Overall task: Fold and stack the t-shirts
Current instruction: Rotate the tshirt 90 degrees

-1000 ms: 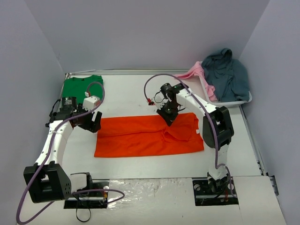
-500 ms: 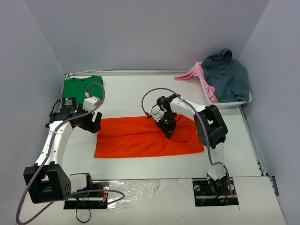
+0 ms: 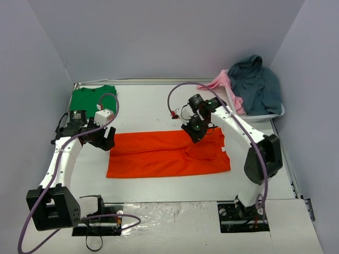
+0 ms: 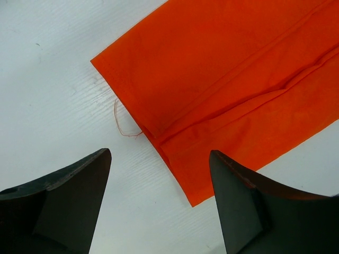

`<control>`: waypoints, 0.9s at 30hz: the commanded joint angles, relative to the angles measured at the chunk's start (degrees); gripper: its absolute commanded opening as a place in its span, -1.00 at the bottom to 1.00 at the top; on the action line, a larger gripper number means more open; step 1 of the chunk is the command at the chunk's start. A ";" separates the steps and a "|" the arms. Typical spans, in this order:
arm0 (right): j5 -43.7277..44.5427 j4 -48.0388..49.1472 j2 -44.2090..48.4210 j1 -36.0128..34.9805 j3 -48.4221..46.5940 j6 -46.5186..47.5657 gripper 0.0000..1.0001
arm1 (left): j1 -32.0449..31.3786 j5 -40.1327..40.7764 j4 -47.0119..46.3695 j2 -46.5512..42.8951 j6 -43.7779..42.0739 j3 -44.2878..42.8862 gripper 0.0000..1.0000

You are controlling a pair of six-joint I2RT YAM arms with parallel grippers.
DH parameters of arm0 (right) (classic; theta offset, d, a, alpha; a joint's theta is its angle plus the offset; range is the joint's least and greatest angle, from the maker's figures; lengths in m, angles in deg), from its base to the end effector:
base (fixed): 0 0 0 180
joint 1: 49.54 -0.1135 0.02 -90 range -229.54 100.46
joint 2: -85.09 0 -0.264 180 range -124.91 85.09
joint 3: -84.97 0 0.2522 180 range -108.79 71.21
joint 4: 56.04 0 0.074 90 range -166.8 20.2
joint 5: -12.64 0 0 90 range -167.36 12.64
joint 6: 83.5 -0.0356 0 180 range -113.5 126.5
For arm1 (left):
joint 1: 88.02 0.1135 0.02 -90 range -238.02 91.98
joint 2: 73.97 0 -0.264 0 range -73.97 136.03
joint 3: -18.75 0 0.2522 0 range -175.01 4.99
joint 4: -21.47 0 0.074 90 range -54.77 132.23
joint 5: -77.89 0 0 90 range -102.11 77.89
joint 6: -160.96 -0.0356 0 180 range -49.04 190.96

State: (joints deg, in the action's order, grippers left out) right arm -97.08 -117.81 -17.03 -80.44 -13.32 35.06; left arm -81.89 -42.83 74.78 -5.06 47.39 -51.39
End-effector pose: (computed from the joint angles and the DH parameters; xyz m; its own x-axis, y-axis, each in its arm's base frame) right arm 0.3126 0.2011 0.2569 -0.3980 -0.7627 -0.5097 -0.9032 0.4230 0.0724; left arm 0.2420 0.0077 0.2827 -0.6308 0.2780 -0.7244 0.5156 0.8479 -0.1236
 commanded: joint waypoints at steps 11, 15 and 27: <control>9.79 6.70 5.45 8.65 18.35 -3.85 -1.00 | -2.35 -6.11 4.39 4.04 -4.29 -4.00 -0.28; 11.10 6.44 4.75 9.10 18.18 -3.77 -1.00 | -4.98 -3.74 3.08 6.24 -4.29 -4.62 -0.56; 15.33 6.70 -0.97 11.03 19.05 -4.21 -1.00 | -10.61 -1.10 0.27 19.15 -4.90 -10.41 -0.95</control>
State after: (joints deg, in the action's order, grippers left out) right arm -84.23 -109.18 -17.58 -70.43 6.08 31.71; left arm -92.21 -44.69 75.35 12.31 43.91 -58.54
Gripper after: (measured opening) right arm 0.002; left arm 0.027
